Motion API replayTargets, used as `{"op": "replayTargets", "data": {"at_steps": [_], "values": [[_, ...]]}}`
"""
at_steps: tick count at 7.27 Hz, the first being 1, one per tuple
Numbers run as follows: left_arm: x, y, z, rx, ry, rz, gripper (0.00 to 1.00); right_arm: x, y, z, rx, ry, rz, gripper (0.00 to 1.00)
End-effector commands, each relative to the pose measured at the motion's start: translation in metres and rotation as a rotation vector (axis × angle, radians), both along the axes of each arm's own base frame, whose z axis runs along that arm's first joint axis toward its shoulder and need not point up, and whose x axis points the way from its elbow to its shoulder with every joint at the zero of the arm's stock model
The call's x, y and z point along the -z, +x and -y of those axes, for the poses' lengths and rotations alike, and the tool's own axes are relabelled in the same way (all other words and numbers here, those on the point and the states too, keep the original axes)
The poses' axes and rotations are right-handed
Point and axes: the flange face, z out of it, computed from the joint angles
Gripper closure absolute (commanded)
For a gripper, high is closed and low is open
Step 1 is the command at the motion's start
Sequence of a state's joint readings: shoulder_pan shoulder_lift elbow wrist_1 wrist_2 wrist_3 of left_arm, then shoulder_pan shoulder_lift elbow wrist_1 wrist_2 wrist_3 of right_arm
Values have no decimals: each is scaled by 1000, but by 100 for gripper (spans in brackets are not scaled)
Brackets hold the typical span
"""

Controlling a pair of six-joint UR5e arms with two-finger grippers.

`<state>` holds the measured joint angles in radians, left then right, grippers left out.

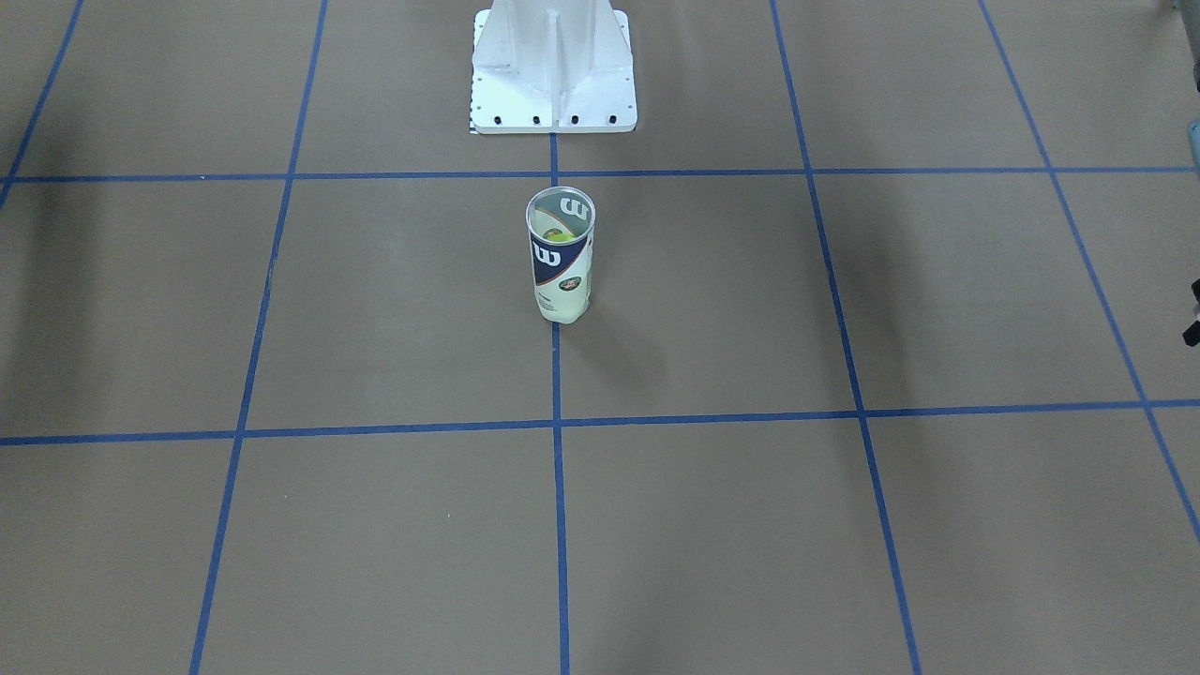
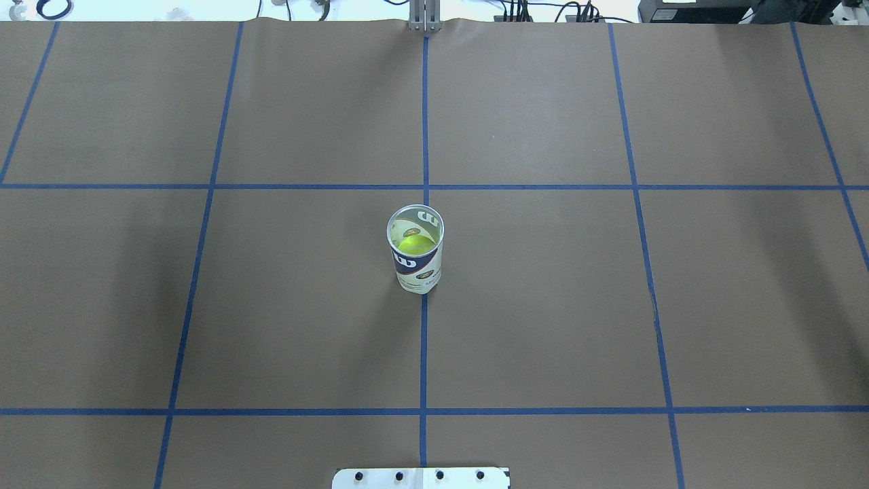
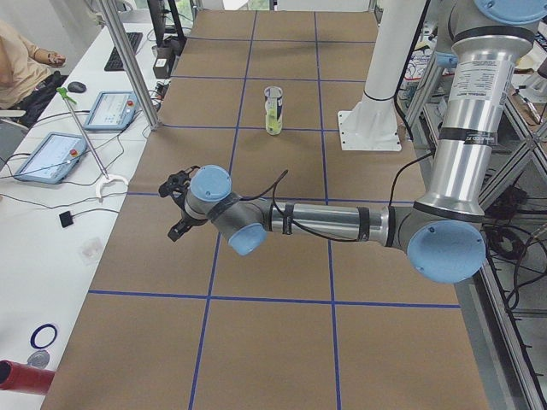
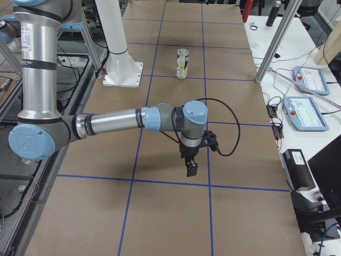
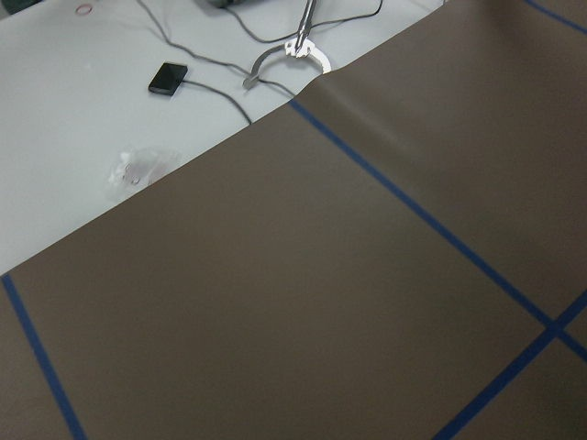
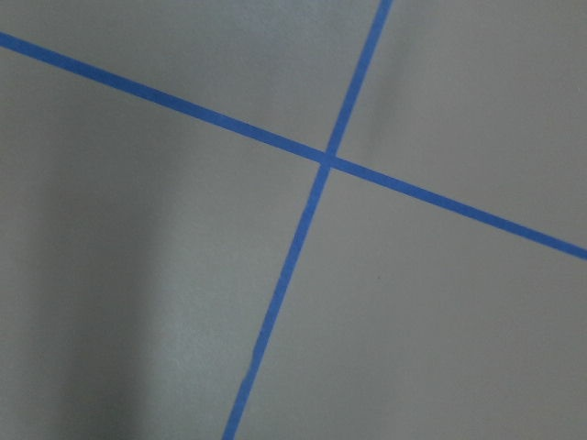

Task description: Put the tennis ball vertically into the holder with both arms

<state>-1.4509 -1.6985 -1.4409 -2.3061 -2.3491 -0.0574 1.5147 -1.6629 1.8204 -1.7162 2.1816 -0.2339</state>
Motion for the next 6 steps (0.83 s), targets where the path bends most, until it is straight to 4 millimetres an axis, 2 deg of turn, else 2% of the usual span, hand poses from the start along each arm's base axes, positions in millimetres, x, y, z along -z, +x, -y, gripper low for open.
{"op": "replayTargets", "data": {"at_steps": [1,2,3,5,6], "values": [[-73,-46,-34,70,-205,43,1,-25,3,-17,-16,-29,21,2],[-86,-55,-48,79,-267,44,1,-25,3,-16,-18,-33,21,2],[-108,-62,-66,90,-366,47,1,-28,3,-16,-18,-39,24,1],[-121,-69,-76,-18,-511,107,1,-30,2,-15,-21,-46,37,1],[-113,-80,-84,-11,-654,102,1,-29,2,-14,-26,-48,37,1]]}}
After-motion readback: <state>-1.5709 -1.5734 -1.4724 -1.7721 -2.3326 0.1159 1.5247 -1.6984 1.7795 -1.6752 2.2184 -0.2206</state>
